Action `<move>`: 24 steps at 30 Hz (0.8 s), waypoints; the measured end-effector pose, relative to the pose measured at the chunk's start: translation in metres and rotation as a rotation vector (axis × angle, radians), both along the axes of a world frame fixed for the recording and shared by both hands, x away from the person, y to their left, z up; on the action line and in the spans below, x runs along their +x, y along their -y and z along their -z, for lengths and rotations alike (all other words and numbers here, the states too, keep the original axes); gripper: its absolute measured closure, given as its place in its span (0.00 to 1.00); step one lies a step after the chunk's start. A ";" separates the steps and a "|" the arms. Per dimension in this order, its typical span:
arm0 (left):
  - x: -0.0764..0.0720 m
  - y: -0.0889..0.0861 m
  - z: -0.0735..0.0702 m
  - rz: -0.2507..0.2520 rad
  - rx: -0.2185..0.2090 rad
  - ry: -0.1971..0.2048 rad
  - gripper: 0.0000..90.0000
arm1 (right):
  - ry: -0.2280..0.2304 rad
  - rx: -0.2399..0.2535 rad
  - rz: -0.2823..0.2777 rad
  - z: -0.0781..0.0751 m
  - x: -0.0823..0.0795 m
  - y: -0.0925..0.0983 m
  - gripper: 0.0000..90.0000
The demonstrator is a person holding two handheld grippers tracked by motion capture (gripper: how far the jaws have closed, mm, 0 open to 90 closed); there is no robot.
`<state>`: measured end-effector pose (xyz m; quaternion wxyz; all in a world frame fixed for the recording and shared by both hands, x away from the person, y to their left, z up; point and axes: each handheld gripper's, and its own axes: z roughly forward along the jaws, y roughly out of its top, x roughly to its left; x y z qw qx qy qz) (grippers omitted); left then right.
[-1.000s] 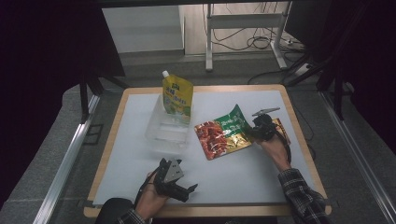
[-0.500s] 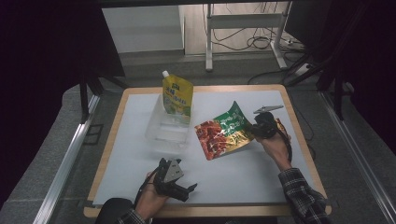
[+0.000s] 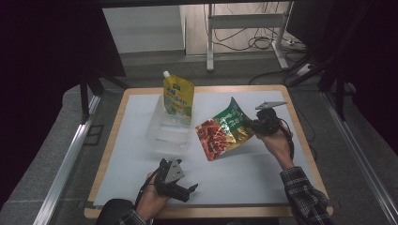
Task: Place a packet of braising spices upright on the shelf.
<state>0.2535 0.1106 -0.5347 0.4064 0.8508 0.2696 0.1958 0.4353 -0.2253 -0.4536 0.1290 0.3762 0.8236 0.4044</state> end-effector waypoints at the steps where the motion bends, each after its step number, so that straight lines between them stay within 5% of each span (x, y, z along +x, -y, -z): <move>1: 0.000 0.000 0.000 -0.001 0.000 0.000 0.00 | -0.001 0.005 0.000 -0.001 0.000 -0.001 0.98; 24: 0.000 0.000 0.000 -0.007 -0.005 0.007 0.00 | 0.056 0.043 -0.074 -0.044 -0.006 -0.027 0.99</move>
